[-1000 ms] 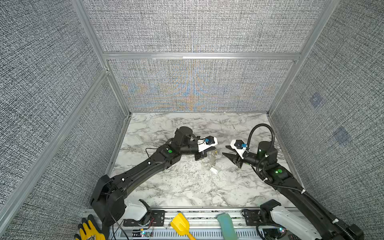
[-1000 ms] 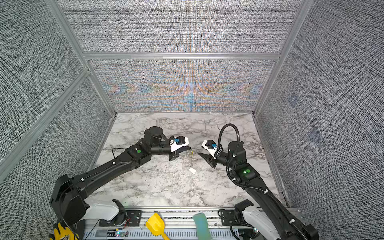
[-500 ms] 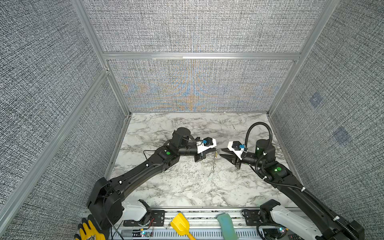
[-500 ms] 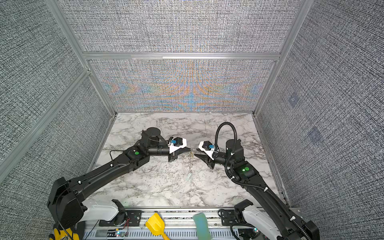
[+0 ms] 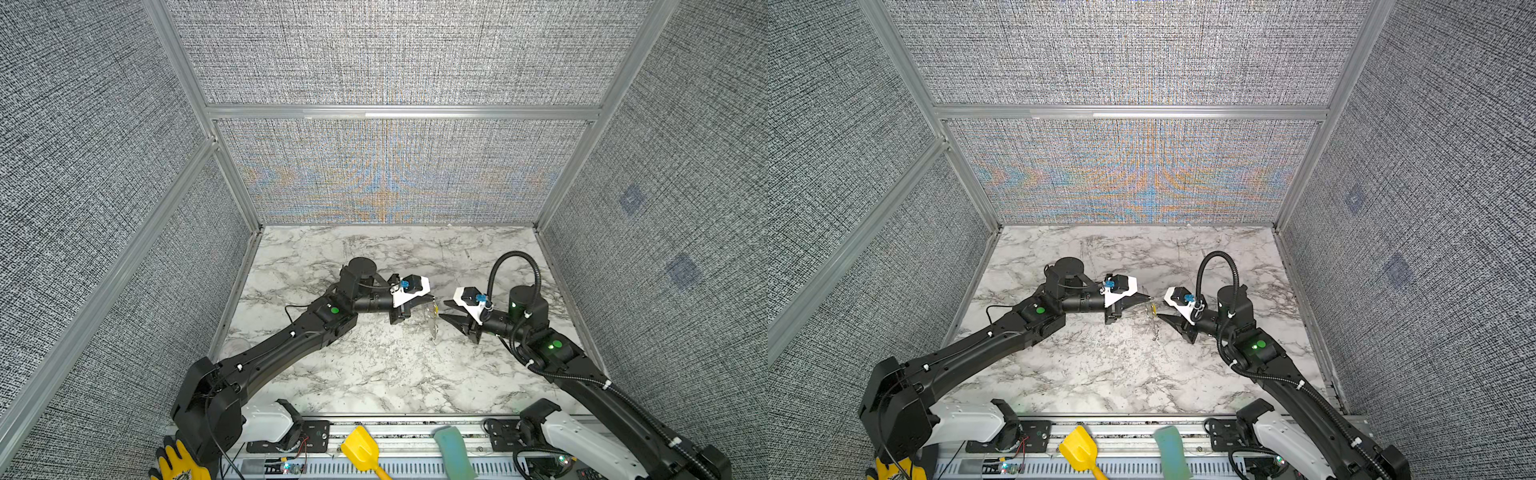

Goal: Remove the keys from the keyring

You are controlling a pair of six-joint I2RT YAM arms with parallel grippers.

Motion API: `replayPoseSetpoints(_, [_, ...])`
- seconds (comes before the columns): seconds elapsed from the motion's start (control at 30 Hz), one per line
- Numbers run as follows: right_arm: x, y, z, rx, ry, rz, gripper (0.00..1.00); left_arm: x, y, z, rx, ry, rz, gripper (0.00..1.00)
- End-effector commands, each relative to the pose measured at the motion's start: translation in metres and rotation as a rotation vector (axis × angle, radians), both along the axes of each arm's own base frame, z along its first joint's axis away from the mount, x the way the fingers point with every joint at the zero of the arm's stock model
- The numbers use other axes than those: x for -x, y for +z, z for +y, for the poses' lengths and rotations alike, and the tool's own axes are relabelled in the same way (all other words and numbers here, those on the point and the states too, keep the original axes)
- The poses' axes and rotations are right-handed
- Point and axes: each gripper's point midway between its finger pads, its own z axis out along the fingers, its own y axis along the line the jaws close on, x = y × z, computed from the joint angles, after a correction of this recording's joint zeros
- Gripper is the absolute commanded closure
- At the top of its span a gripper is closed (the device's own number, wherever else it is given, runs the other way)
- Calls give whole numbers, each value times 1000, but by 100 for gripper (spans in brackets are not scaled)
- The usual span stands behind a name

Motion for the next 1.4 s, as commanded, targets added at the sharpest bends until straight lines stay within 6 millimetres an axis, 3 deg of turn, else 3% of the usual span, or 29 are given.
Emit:
replayPoseSetpoints(0.0, [-4, -1, -1, 3, -37, -7, 62, 3, 16, -2, 55, -20, -29, 100])
replayPoseSetpoints(0.23, [-9, -4, 6, 20, -52, -21, 62, 2, 17, -2, 80, -14, -24, 100])
replayPoseSetpoints(0.47, [-11, 6, 17, -34, -46, -42, 51, -3, 17, -1, 96, 18, -30, 100])
replayPoseSetpoints(0.6, [-18, 8, 15, -35, -99, -61, 50, -3, 17, 0, 102, 26, -33, 100])
replayPoseSetpoints(1.1, [-25, 13, 13, -36, -175, -111, 66, -7, 22, 0, 129, 52, -40, 100])
replayPoseSetpoints(1.37, [-24, 20, 19, -69, -174, -138, 67, -7, 23, -1, 153, 53, -24, 100])
